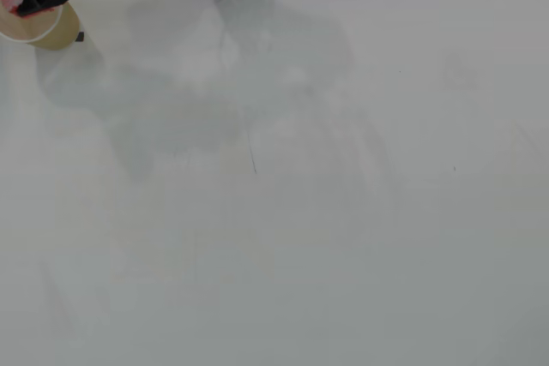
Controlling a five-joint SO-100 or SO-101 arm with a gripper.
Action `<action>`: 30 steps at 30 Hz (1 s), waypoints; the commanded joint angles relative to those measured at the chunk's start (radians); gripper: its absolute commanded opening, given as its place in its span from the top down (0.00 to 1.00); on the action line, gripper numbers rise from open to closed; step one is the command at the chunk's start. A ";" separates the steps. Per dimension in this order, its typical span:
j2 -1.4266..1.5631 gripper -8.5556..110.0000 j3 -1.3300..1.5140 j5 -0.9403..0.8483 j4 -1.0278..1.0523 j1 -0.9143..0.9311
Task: Pick up the cube and drop it in the cup.
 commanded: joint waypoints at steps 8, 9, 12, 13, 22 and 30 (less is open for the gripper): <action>0.021 0.91 -0.152 -0.002 -0.002 -0.011; 0.021 0.90 -0.152 -0.003 -0.005 -0.011; 0.023 0.83 -0.149 -0.008 -0.021 -0.009; 0.025 0.80 -0.144 -0.009 -0.038 -0.009; 0.026 0.67 -0.127 -0.011 -0.091 -0.017; 0.026 0.62 -0.118 -0.011 -0.117 -0.025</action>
